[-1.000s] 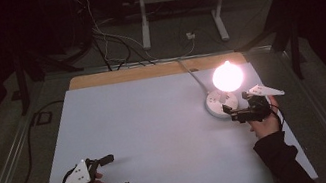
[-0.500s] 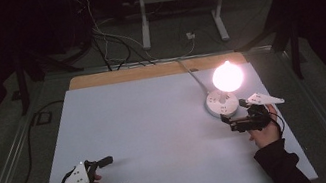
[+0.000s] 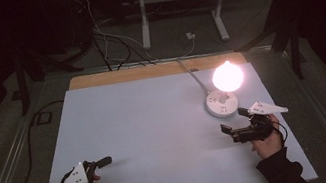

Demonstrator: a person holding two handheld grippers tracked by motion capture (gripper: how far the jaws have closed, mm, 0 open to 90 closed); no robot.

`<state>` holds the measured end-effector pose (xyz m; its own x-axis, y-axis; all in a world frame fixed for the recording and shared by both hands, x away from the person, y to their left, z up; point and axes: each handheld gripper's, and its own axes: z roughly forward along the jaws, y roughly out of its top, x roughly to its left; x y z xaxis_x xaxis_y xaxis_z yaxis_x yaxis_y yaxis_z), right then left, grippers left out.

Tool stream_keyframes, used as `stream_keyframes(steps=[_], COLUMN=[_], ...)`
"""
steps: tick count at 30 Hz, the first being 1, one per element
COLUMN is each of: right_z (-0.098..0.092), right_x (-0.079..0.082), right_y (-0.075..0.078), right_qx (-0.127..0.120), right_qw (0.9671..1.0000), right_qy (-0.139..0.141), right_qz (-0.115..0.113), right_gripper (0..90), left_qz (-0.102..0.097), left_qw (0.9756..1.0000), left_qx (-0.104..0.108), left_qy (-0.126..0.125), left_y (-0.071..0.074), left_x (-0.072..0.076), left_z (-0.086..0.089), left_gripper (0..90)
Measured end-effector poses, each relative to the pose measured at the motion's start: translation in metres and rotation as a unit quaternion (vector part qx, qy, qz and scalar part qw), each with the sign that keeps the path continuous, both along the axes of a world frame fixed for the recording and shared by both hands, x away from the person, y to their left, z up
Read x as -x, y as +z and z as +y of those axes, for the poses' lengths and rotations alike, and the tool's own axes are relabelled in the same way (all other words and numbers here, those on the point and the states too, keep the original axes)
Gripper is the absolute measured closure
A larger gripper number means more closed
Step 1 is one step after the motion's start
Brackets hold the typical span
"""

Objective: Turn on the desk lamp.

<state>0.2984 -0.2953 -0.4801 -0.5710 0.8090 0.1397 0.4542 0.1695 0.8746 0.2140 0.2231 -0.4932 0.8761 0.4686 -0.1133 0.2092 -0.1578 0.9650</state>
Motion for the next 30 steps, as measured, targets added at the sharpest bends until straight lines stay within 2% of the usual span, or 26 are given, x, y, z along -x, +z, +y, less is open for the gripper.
stream_keyframes(steps=[7, 16, 30], right_z=[0.002, 0.006, -0.001], right_x=[0.012, 0.026, 0.049], right_y=[-0.006, -0.01, -0.023], right_qx=[0.012, 0.019, 0.03], right_qw=[0.9997, 0.9989, 0.9982], right_qy=[0.02, 0.041, 0.051], right_qz=[0.012, 0.014, 0.013], right_gripper=[0.0, 0.0, 0.0], left_qz=[-0.002, -0.003, -0.003], left_qw=[1.0, 1.0, 1.0], left_qx=[-0.001, -0.001, -0.003], left_qy=[0.0, 0.0, 0.0], left_y=[0.0, 0.0, 0.001], left_x=[0.0, 0.0, 0.001], left_z=[0.0, 0.0, 0.0], left_gripper=[0.4, 0.4, 0.4])
